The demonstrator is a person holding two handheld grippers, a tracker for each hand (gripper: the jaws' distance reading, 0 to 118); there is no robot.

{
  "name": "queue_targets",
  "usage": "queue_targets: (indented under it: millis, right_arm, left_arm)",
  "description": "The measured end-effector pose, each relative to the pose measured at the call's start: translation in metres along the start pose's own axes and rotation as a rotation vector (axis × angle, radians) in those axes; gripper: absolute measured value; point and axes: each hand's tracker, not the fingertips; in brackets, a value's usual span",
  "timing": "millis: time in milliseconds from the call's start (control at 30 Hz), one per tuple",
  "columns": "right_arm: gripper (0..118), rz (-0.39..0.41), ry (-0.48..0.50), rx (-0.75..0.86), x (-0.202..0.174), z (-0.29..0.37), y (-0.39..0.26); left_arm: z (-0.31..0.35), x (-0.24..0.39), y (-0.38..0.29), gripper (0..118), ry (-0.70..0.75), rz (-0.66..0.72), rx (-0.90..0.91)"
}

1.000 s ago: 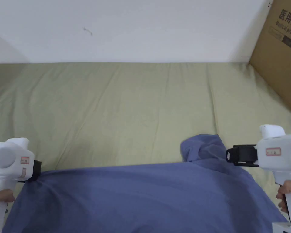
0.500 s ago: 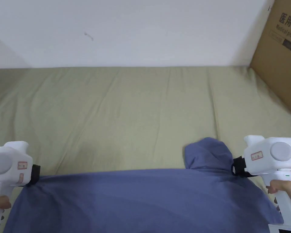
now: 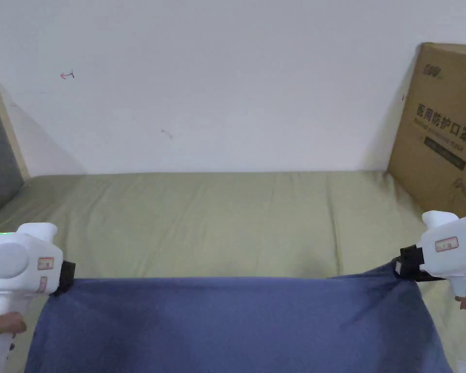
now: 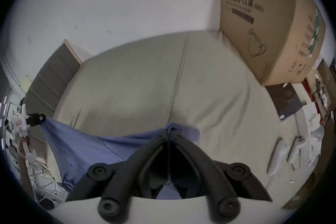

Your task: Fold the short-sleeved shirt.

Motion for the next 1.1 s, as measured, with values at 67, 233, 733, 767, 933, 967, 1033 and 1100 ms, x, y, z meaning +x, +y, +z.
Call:
queue_targets:
  millis: [67, 233, 733, 767, 933, 967, 1033, 1100]
  right_arm:
    - [0, 0.004, -0.001, 0.04, -0.005, 0.031, 0.008]
    - [0, 0.021, -0.024, 0.146, -0.02, 0.093, 0.037]
    - [0, -0.091, -0.069, 0.425, -0.047, 0.215, 0.228]
    - [0, -0.097, -0.072, 0.446, -0.048, 0.224, 0.24]
    - [0, -0.055, -0.145, 0.501, -0.066, 0.253, 0.277]
    - [0, -0.058, -0.146, 0.503, -0.067, 0.257, 0.281]
    - [0, -0.076, -0.107, 0.532, -0.067, 0.261, 0.283]
    - [0, -0.083, -0.08, 0.538, -0.069, 0.261, 0.276]
  left_arm:
    - [0.029, -0.002, 0.012, 0, -0.003, 0.01, 0.048]
    - [0.093, -0.004, 0.051, 0, 0.018, 0.047, 0.187]
    - [0.213, 0.014, 0.228, 0, 0.073, 0.093, 0.455]
    - [0.22, 0.018, 0.241, 0, 0.1, 0.049, 0.474]
    - [0.246, 0.029, 0.27, 0, 0.13, 0.028, 0.591]
    - [0.246, 0.027, 0.274, 0, 0.131, 0.02, 0.568]
    - [0.242, 0.024, 0.28, 0, 0.135, 0.031, 0.57]
    - [0.234, 0.022, 0.275, 0, 0.156, 0.035, 0.576]
